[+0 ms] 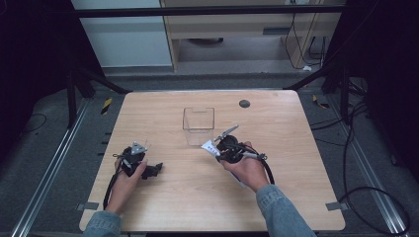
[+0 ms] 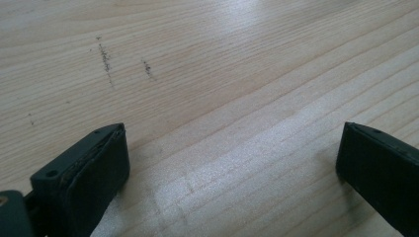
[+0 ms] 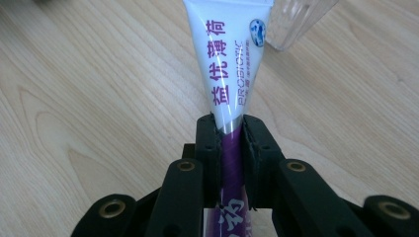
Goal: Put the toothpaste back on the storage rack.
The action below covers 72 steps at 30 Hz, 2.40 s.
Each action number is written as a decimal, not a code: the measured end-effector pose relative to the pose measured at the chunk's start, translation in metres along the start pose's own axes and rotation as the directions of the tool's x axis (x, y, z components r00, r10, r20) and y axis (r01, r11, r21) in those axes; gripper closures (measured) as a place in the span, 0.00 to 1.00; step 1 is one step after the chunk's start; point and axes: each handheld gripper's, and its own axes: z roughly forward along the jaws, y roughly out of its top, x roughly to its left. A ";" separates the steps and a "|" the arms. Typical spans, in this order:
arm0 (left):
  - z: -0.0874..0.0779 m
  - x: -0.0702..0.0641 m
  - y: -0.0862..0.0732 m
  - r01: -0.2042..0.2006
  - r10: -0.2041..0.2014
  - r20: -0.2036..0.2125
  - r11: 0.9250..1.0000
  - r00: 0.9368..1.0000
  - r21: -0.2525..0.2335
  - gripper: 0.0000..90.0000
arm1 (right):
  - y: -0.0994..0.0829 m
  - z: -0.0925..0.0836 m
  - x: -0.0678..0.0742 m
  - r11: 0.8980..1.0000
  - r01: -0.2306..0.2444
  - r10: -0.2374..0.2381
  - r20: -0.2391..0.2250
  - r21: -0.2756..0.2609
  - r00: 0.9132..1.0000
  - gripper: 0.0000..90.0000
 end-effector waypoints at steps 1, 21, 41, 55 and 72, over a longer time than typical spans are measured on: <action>0.000 0.000 0.000 0.000 0.000 0.000 1.000 1.000 0.000 0.00 | 0.001 -0.001 -0.001 1.000 0.001 -0.001 -0.001 -0.009 1.000 0.88; 0.000 0.000 0.000 -0.002 0.002 -0.001 1.000 1.000 -0.001 0.00 | 0.013 -0.025 0.000 0.990 -0.024 0.027 0.020 -0.140 0.999 0.88; 0.000 0.000 0.000 0.000 0.000 0.000 1.000 1.000 0.000 0.00 | 0.043 -0.049 0.006 0.949 -0.049 0.068 0.052 -0.311 0.996 0.88; 0.000 0.000 0.000 0.000 0.000 0.000 1.000 1.000 0.000 0.00 | 0.083 -0.058 0.007 0.913 -0.037 0.070 0.066 -0.407 0.995 0.88; 0.000 -0.001 0.000 0.000 0.000 -0.001 1.000 1.000 -0.002 0.00 | 0.129 -0.065 -0.006 0.853 -0.046 0.116 0.104 -0.519 0.988 0.88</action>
